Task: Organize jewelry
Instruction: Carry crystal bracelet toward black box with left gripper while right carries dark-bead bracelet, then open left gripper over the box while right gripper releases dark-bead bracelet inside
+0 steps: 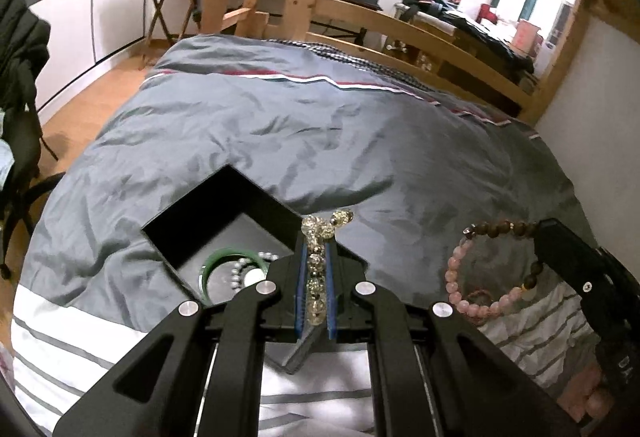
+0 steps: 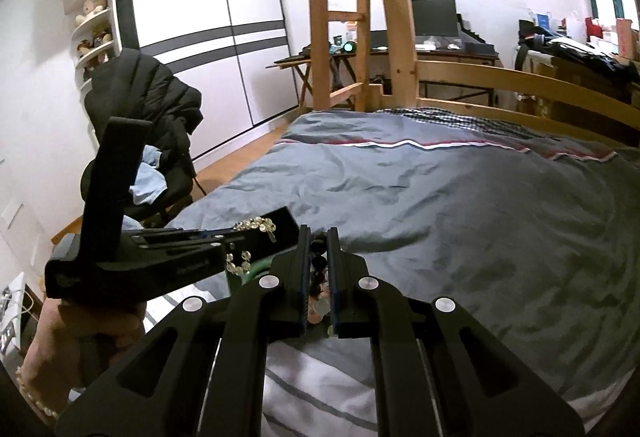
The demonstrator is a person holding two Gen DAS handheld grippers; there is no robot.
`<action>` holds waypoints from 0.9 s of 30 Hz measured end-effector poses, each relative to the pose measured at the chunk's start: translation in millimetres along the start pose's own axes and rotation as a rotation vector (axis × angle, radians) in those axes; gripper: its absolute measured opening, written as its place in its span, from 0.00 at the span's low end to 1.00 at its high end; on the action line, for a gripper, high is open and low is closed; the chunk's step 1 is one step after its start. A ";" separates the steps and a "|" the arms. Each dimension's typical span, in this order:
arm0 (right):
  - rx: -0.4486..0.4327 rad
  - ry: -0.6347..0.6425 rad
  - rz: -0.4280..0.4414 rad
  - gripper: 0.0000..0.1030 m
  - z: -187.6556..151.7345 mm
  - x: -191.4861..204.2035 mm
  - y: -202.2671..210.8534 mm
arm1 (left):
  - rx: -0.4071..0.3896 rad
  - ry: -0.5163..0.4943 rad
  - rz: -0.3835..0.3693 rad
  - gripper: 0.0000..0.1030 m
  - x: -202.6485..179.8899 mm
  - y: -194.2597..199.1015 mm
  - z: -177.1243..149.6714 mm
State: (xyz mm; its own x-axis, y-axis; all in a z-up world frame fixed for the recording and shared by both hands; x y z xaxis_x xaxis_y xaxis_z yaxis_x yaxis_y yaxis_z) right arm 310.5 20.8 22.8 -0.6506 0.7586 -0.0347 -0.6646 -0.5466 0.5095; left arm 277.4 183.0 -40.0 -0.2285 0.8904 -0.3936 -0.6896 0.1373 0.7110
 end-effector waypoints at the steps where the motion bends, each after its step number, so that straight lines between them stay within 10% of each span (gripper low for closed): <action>1: 0.000 0.003 0.006 0.08 1.6 3.2 -4.0 | 0.002 0.011 -0.001 0.06 3.7 -1.2 1.1; 27: 0.109 0.007 0.084 0.08 -27.6 44.1 -95.2 | 0.098 0.273 0.033 0.07 64.2 -57.0 -9.8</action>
State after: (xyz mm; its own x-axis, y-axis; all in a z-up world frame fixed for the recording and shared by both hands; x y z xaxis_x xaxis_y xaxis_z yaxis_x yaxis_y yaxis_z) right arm 335.0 96.5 -51.0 -0.7050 0.7091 0.0063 -0.5639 -0.5660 0.6014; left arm 295.3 228.1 -111.5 -0.4349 0.7474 -0.5023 -0.6124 0.1634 0.7734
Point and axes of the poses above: each gripper's, at about its wrist camera, not at the fingertips, and y roughly against the way its jaws point, x to its left, z to its top, the point moved 9 cm from there along -y, roughly the way its jaws point, and after that the axes turned 14 degrees about y, right-handed, at the moved point
